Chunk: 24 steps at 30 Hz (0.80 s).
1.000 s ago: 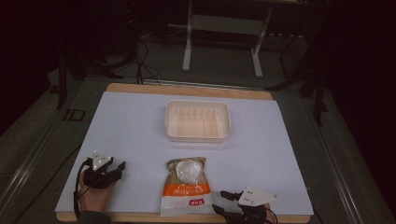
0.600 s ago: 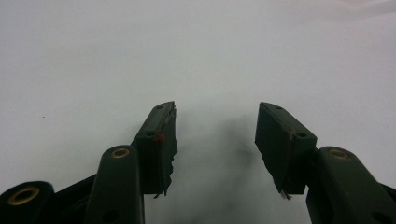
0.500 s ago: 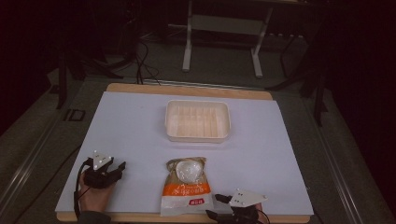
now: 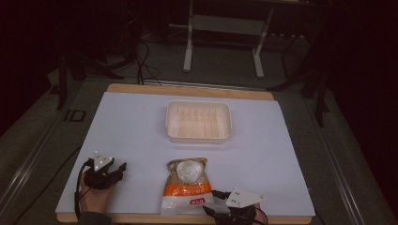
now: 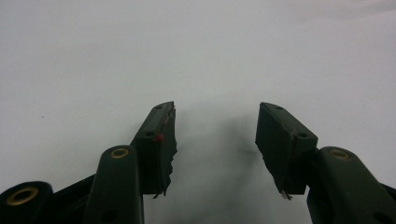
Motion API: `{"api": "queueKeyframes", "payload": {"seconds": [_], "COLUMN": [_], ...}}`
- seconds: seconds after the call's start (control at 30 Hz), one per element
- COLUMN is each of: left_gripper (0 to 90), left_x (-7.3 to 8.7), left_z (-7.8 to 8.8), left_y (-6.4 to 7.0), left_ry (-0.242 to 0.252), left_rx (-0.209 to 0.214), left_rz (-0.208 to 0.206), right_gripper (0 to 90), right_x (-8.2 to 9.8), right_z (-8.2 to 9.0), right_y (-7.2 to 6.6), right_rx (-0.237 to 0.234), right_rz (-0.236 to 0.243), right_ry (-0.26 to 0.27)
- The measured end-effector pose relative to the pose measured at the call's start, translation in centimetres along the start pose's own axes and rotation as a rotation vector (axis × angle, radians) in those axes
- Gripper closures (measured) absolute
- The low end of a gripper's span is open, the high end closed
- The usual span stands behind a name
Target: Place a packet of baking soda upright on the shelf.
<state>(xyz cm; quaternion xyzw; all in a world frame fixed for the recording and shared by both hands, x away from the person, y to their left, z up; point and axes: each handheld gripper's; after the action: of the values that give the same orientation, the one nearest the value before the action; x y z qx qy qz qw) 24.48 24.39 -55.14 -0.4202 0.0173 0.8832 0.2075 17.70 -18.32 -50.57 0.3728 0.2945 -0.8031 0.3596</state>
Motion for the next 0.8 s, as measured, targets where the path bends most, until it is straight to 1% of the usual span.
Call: {"api": "queueKeyframes", "payload": {"seconds": [0.1, 0.17, 0.23, 0.27, 0.3, 0.33, 0.4, 0.47, 0.53, 0.63, 0.7, 0.8], "left_gripper": [47.4, 47.3, 47.2, 47.2, 47.2, 47.2, 47.1, 46.9, 46.8, 46.8, 46.8, 46.8], "left_x": [0.0, 0.0, 0.0, 0.0, 0.0, 0.0, 0.0, 0.0, 0.0, 0.0, 0.0, 0.0], "left_z": [0.0, 0.0, 0.0, 0.0, 0.0, 0.0, 0.0, 0.0, 0.0, 0.0, 0.0, 0.0], "left_y": [0.0, 0.0, 0.0, 0.0, 0.0, 0.0, 0.0, 0.0, 0.0, 0.0, 0.0, 0.0], "left_ry": [-0.002, -0.002, -0.002, -0.002, -0.003, -0.002, -0.005, -0.003, -0.003, -0.006, -0.006, -0.005], "left_rx": [0.0, 0.0, 0.0, 0.001, 0.001, 0.0, 0.001, -0.001, -0.001, -0.001, -0.001, -0.001], "left_rz": [0.0, 0.001, 0.001, 0.002, 0.001, 0.001, 0.003, 0.002, 0.002, 0.003, 0.003, 0.002], "right_gripper": [58.4, 66.9, 68.1, 71.2, 71.3, 73.7, 81.4, 89.5, 90.0, 90.0, 90.0, 90.0], "right_x": [-0.4, -0.6, -0.8, -0.8, -0.8, -0.8, -0.6, -0.4, -0.3, -0.4, -0.6, -0.8], "right_z": [-0.2, -0.2, -0.2, -0.2, -0.2, -0.2, -0.2, -0.2, -0.2, -0.1, 0.2, 0.8], "right_y": [-0.4, -0.4, -0.4, -0.4, -0.3, -0.3, -0.4, -0.5, -0.4, -0.1, 0.3, 1.2], "right_rx": [-0.02, -0.021, -0.015, -0.017, -0.018, -0.018, -0.015, 0.008, 0.016, 0.025, 0.048, 0.088], "right_rz": [0.032, 0.052, 0.058, 0.063, 0.064, 0.066, 0.085, 0.116, 0.126, 0.128, 0.128, 0.115], "right_ry": [0.01, 0.016, 0.006, -0.001, -0.004, -0.008, -0.025, -0.038, -0.053, -0.052, -0.048, -0.042]}}
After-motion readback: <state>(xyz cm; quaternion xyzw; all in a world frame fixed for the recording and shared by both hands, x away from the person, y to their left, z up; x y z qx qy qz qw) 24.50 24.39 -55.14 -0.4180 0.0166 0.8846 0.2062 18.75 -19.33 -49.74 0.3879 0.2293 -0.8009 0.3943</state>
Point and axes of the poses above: each handheld gripper's, and its own axes: z roughly backward along the jaws, x roughly out of its underside, y roughly to its right, and after that the axes turned 10 degrees about -z, right-handed
